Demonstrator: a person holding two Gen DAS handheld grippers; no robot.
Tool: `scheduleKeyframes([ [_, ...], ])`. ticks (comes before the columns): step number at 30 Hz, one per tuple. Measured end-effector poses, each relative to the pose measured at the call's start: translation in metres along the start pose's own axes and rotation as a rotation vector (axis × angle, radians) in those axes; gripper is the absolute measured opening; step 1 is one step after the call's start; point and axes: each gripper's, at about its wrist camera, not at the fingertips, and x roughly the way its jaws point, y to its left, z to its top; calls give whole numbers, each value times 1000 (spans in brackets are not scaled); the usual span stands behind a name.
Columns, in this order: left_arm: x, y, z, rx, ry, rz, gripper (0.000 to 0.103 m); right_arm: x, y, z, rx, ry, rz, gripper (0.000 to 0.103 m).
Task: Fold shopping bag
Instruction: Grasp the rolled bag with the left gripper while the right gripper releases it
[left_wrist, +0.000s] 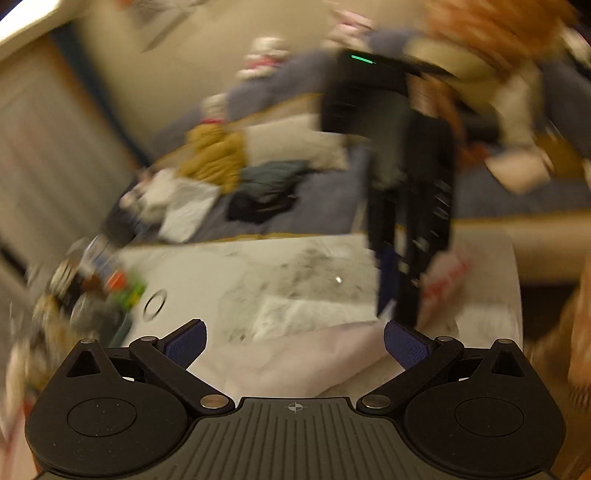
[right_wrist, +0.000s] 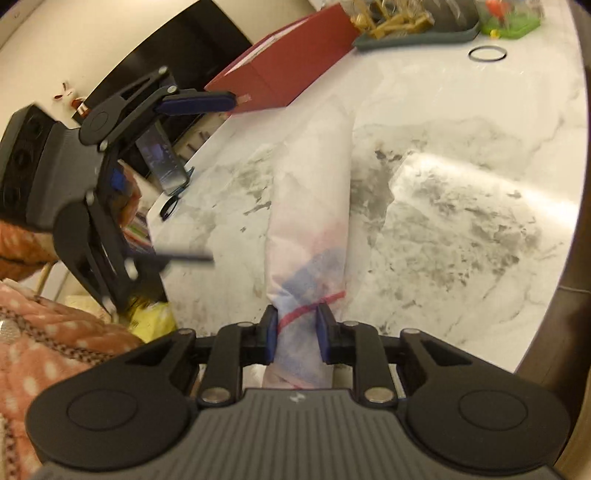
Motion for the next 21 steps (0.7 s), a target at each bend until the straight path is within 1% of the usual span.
scheduleKeyframes([
  [2,10,-8,8,112,12,-93,103,2,1,5,-25,29,5,20],
  [4,21,-17,11,204,47,-176,98,4,1,8,-27,44,12,20],
  [5,27,-22,11,240,75,-211,94,5,1,8,-34,49,13,20],
  [6,33,-26,10,266,110,-241,88,5,2,8,-48,54,8,20],
  [7,36,-26,9,252,125,-271,85,6,4,9,-71,60,-1,20],
  [8,38,-22,10,190,138,-303,73,7,7,10,-97,68,-12,21],
  [9,38,-20,10,139,163,-320,68,9,11,11,-121,77,-23,21],
  [12,27,-27,5,62,209,-314,68,15,20,19,-201,116,-46,23],
  [15,12,-40,-3,12,256,-290,68,25,24,36,-277,171,-23,23],
  [19,7,-42,-9,-114,338,-228,68,48,44,54,-432,272,8,24],
  [21,10,-38,-12,-138,354,-185,68,52,56,58,-489,334,11,25],
])
